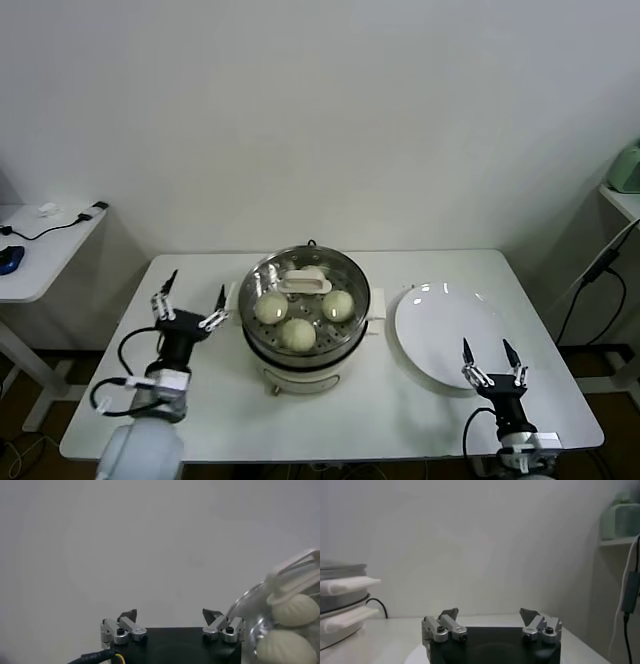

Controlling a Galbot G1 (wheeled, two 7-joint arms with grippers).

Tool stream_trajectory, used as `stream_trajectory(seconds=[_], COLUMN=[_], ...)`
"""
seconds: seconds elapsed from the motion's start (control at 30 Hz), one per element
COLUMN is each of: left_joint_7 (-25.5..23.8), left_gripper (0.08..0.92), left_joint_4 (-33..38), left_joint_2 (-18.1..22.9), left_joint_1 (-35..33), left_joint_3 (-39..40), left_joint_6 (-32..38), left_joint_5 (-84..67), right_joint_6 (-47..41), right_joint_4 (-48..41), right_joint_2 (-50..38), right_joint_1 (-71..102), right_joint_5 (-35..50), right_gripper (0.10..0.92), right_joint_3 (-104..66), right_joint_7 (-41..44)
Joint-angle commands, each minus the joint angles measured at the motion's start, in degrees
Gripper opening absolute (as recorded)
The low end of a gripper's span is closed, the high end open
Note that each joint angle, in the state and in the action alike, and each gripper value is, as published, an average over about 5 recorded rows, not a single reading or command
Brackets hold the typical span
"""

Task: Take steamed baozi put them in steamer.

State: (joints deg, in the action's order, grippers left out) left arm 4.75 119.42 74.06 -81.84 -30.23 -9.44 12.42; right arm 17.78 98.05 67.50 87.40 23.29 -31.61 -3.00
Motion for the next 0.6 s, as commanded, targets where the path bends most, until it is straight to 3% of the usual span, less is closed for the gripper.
stream_trajectory(seconds=[0.03,0.23,0.6], left_joint_7=[-1.1,-1.9,-2.3], left_gripper=[0.823,0.823,0.823], left_joint_4=[-14.9,-18.8,-18.5], left_joint_2=[-3.5,-2.2,-1.5], left_joint_1=[-7.3,-7.7,-8.0], left_joint_3=[-8.8,-5.5,-4.3], left_joint_6=[16.7,20.5,21.2], left_joint_5=[-36.9,-34.5,-33.4], right_joint_6=[0.3,-0.5,-1.2], right_joint_4=[-1.5,-1.5,-1.0], right_joint_2=[-0.1,-0.6,-0.9], right_joint_1=[-0.5,-0.7,-0.8], right_joint_5=[-0.5,-0.3,-0.2], right_gripper=[0.823,0.823,0.823], right_joint_3=[0.5,0.8,0.7], right_joint_7=[-0.4,-0.7,-0.8])
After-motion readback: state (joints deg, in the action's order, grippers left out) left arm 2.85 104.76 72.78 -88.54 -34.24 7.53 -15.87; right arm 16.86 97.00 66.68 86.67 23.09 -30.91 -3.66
